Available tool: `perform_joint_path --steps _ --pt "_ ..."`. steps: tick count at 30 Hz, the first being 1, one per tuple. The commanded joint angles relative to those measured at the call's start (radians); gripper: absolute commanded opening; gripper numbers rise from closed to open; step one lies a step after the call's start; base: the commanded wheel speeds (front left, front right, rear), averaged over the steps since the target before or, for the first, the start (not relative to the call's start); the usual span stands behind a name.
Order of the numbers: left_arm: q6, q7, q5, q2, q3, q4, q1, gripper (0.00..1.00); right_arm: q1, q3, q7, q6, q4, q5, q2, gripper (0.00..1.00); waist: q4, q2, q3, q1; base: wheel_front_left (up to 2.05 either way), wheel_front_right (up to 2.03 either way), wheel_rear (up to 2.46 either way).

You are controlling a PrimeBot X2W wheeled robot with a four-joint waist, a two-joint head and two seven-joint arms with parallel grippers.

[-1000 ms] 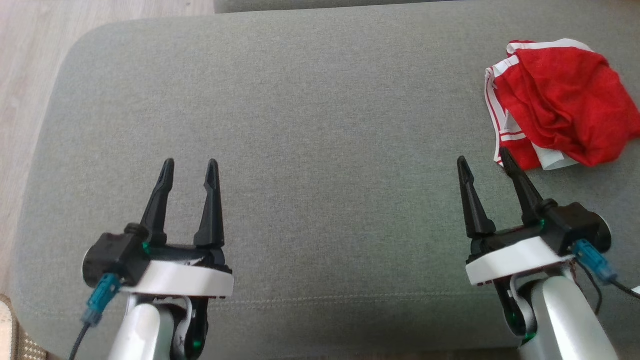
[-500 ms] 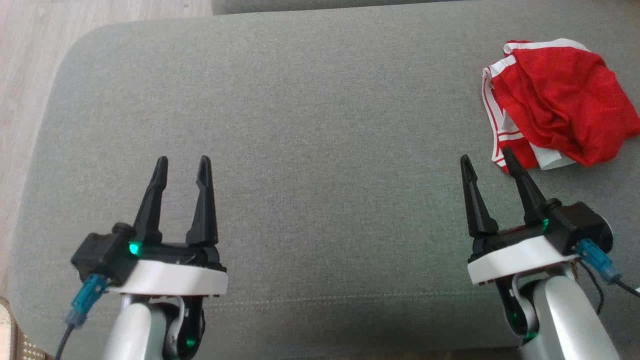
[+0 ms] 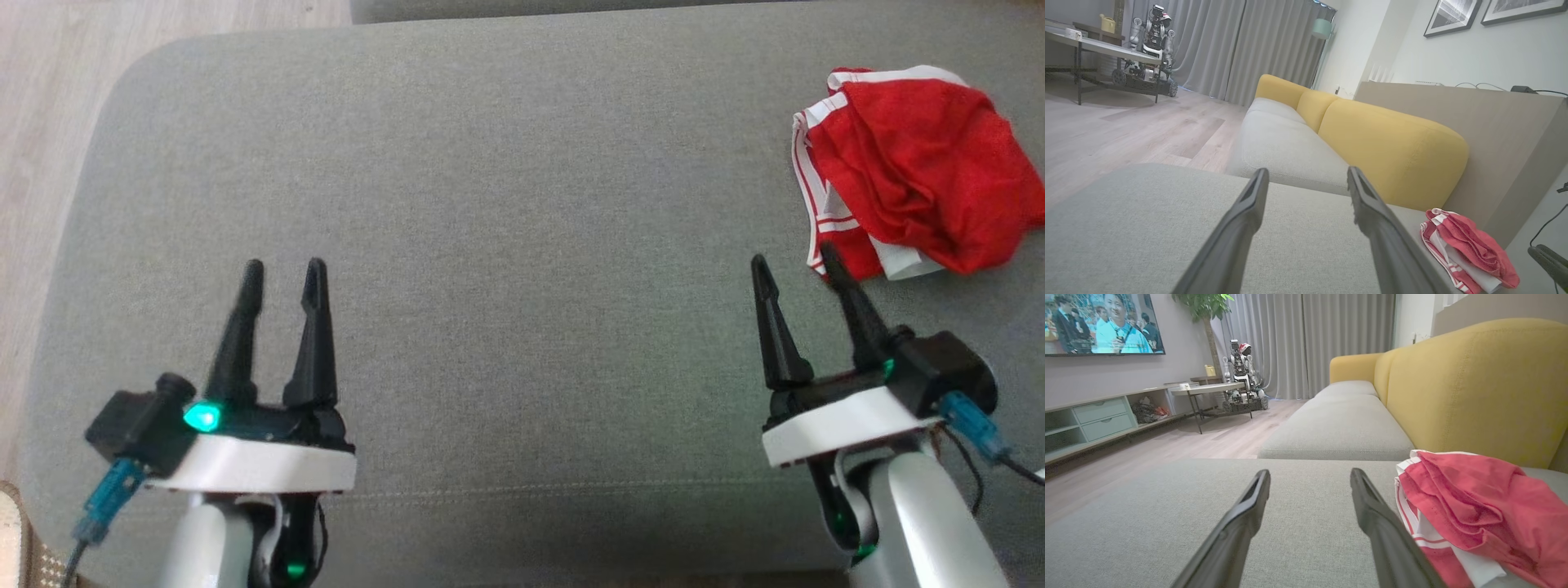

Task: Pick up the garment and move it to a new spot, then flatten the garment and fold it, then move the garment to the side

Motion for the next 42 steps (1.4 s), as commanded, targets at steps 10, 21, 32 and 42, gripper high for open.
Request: perform_joint_path --steps 10,21,32,42 --pt "-0.002 0.014 -0.073 0.004 0.001 0.057 0.018 0.0 0.025 -0.001 0.014 0.0 0.047 0.084 -0.004 0.0 -0.001 -0.0001 -0.006 0.0001 0.0 0.0 0.0" --pt "-0.009 0.037 -0.18 0.012 0.013 0.081 0.009 0.0 0.025 -0.007 0.036 0.0 0.053 0.209 -0.011 0.0 -0.004 -0.0001 -0.014 0.0001 0.0 0.0 0.0" --pt "-0.016 0.062 -0.296 0.019 0.027 0.106 0.001 0.0 0.027 -0.016 0.062 0.0 0.058 0.344 -0.015 0.0 -0.006 -0.0001 -0.024 0.0001 0.0 0.0 0.0" --pt "-0.022 0.087 -0.399 0.024 0.042 0.123 -0.006 0.0 0.03 -0.026 0.087 0.0 0.062 0.464 -0.018 0.0 -0.009 -0.0001 -0.032 0.0001 0.0 0.0 0.0"
